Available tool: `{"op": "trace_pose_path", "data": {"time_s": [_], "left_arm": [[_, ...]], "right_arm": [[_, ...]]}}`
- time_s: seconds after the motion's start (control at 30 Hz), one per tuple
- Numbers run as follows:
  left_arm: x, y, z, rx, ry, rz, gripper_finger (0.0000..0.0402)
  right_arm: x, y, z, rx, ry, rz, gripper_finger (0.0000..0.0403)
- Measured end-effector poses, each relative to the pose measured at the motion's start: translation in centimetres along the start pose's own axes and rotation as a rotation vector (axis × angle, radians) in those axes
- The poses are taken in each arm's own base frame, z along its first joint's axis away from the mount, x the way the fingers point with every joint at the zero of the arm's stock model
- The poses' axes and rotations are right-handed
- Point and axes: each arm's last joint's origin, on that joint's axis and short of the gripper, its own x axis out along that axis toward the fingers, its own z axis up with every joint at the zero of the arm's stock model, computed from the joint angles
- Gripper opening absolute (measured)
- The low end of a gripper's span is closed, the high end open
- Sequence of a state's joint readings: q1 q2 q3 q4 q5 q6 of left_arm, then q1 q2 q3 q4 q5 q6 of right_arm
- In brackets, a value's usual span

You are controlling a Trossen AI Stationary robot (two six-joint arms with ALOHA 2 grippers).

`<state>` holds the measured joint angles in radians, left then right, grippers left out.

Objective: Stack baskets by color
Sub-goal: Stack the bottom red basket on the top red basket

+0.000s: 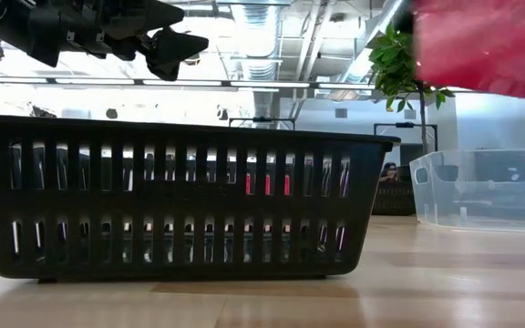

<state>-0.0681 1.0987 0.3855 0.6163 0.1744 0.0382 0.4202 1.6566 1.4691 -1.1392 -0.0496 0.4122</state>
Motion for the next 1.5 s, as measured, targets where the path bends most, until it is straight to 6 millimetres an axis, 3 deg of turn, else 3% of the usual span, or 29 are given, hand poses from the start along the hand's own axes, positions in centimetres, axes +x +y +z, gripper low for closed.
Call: {"op": "trace_pose_path", "data": {"time_s": [0.2, 0.33, 0.73, 1.03, 1.3, 1.5], "left_arm": [[0.0, 0.0, 0.0, -0.008, 0.000, 0.000, 0.0261], [0.0, 0.0, 0.0, -0.009, 0.001, 0.000, 0.0261], [0.0, 0.0, -0.4, -0.008, 0.037, 0.001, 0.0261], [0.0, 0.0, -0.4, 0.009, 0.043, 0.001, 0.0261], [-0.1, 0.3, -0.4, 0.013, 0.043, 0.014, 0.0261], [-0.2, 0.9, -0.5, 0.015, 0.051, 0.042, 0.0261]], "right_arm": [[-2.9, -2.2, 2.2, -0.105, -0.114, -0.055, 0.0008], [-4.0, -4.7, 3.3, -0.169, -0.164, -0.134, 0.0007], [-6.4, -15.1, 6.4, -0.234, -0.361, -0.333, 0.0005], [-8.3, -21.9, 6.6, -0.267, -0.491, -0.434, 0.0004], [-6.5, -27.9, 7.7, -0.233, -0.433, -0.438, 0.0004], [-5.6, -30.5, 9.4, -0.207, -0.360, -0.408, 0.0004]]}}
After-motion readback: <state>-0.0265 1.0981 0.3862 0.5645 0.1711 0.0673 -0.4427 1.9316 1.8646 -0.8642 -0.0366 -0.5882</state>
